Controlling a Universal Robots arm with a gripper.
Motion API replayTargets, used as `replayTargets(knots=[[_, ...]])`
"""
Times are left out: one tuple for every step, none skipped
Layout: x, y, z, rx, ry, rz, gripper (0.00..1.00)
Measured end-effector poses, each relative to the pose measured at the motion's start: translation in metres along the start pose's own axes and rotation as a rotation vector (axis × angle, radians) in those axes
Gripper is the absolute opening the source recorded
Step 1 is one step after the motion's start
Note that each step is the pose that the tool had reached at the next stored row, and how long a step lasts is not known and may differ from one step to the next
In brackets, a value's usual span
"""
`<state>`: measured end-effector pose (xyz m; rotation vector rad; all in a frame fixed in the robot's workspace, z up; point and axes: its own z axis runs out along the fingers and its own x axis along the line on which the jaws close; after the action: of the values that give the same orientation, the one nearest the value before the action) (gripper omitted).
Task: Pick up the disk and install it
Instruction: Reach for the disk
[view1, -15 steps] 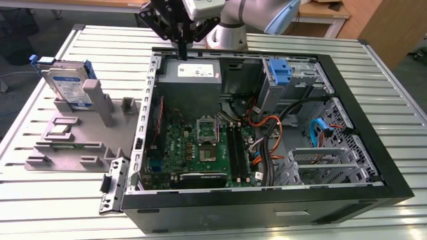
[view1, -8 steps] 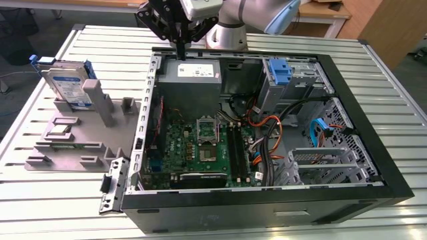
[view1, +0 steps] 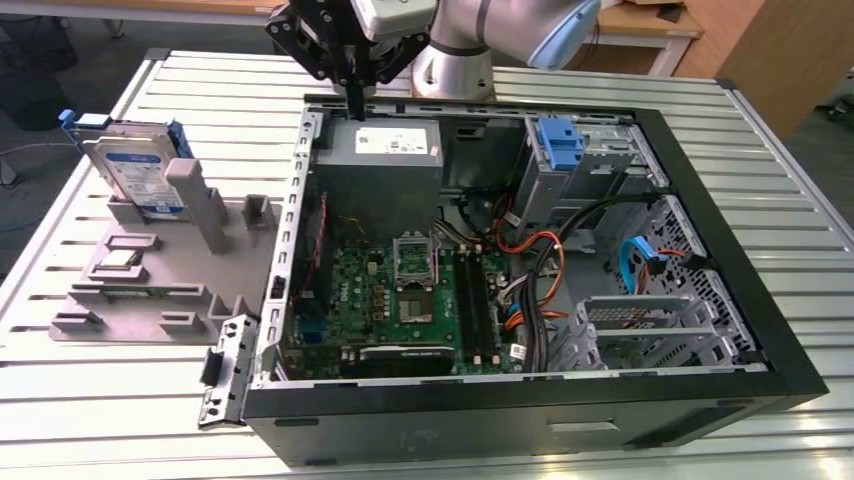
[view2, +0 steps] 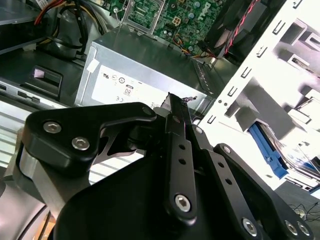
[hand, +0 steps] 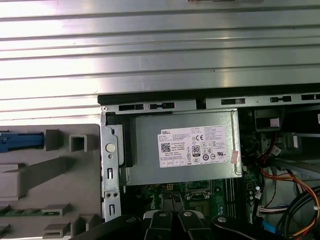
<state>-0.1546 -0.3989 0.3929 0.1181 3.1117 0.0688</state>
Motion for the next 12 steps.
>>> replayTargets(knots=[[0.0008,-0.0001,0.0000,-0.0001,-0.0003,0.000,0.11],[0.0016,-0.0001,0.0000,0.0000,-0.0004,0.000,0.11],[0.0024,-0.0002,-0.0001,0.0000,-0.0006,0.000,0.11],[0.0033,-0.0002,-0.0001,0.0000,-0.0008,0.000,0.11],[0.0041,-0.0003,-0.0001,-0.0001,-0.0011,0.000,0.11],[0.0049,-0.0004,-0.0001,-0.0001,-0.0013,0.000,0.11],[0.0055,-0.0004,-0.0001,-0.0001,-0.0015,0.000,0.11],[0.0060,-0.0004,-0.0001,-0.0002,-0.0016,0.000,0.11],[0.0065,-0.0005,-0.0002,-0.0002,-0.0016,0.000,0.11],[0.0069,-0.0005,-0.0002,-0.0001,-0.0016,0.000,0.11],[0.0073,-0.0005,-0.0002,-0.0002,-0.0018,0.000,0.11],[0.0077,-0.0006,-0.0002,-0.0002,-0.0018,0.000,0.11]])
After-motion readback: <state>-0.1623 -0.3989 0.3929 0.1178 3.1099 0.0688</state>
